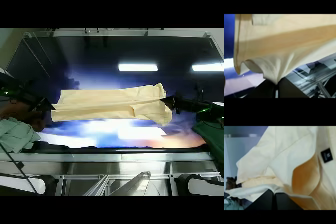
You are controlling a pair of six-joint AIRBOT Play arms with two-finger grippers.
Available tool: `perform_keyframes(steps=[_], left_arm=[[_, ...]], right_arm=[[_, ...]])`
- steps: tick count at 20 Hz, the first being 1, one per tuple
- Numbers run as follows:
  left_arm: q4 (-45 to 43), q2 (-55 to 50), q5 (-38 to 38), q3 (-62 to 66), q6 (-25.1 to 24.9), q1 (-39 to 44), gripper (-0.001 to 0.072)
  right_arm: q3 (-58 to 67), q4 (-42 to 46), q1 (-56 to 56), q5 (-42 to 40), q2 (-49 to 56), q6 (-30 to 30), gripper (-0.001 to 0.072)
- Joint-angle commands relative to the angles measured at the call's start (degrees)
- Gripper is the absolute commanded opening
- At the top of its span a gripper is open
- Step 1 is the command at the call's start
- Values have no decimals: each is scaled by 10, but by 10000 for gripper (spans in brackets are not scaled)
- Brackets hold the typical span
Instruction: Fold the shirts.
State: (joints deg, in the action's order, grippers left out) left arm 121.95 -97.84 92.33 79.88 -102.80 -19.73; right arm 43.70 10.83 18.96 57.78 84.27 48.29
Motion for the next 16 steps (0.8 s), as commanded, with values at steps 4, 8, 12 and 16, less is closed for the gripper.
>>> perform_keyframes(steps=[4, 8, 12, 16], left_arm=[[-2, -144, 22, 111, 3, 9, 23], [-3, -183, 24, 126, 3, 36, 24], [-3, -185, 30, 160, 2, 43, 27], [-2, -184, 99, 238, 26, 43, 716]], right_arm=[[56, -1, -21, -47, 71, -41, 19], [56, 20, -23, -49, 71, -50, 19], [56, 58, -34, -48, 71, -50, 74], [90, 106, -11, 24, 49, -34, 361]])
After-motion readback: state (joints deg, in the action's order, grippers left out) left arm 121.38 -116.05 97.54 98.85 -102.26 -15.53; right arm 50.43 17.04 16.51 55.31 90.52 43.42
